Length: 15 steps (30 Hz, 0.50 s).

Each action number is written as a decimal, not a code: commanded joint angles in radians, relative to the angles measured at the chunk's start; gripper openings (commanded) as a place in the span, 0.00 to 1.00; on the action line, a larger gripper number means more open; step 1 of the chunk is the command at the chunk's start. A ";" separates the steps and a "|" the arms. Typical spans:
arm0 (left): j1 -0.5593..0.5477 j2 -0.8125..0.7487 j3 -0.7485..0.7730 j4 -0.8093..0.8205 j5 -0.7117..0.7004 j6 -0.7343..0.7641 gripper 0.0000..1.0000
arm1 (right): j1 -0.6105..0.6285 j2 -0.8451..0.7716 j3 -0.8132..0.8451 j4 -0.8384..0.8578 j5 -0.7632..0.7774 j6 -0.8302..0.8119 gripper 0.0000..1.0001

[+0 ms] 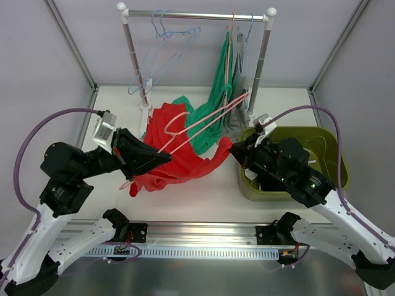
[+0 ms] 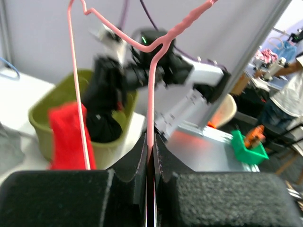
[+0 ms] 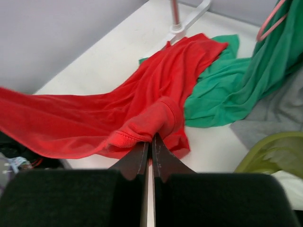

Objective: Remove the tank top from the hanger

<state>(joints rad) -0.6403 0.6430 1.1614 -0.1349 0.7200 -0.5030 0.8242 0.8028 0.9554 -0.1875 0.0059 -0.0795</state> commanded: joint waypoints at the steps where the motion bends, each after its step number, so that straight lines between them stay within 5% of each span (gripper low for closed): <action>1: -0.005 0.064 -0.087 0.369 -0.051 -0.003 0.00 | -0.002 -0.100 -0.088 0.086 -0.090 0.137 0.00; 6: -0.042 0.145 -0.307 0.945 -0.140 0.037 0.00 | 0.013 -0.119 -0.224 0.285 -0.375 0.322 0.00; 9: -0.048 0.236 -0.296 1.121 -0.159 0.050 0.00 | 0.103 -0.054 -0.251 0.378 -0.408 0.366 0.01; 15: -0.052 0.325 -0.190 1.081 -0.218 0.136 0.00 | 0.237 0.107 -0.314 0.396 -0.172 0.379 0.05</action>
<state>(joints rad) -0.6819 0.9894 0.8909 0.7559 0.5735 -0.4568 1.0355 0.8688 0.6762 0.1154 -0.2802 0.2436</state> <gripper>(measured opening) 0.030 0.047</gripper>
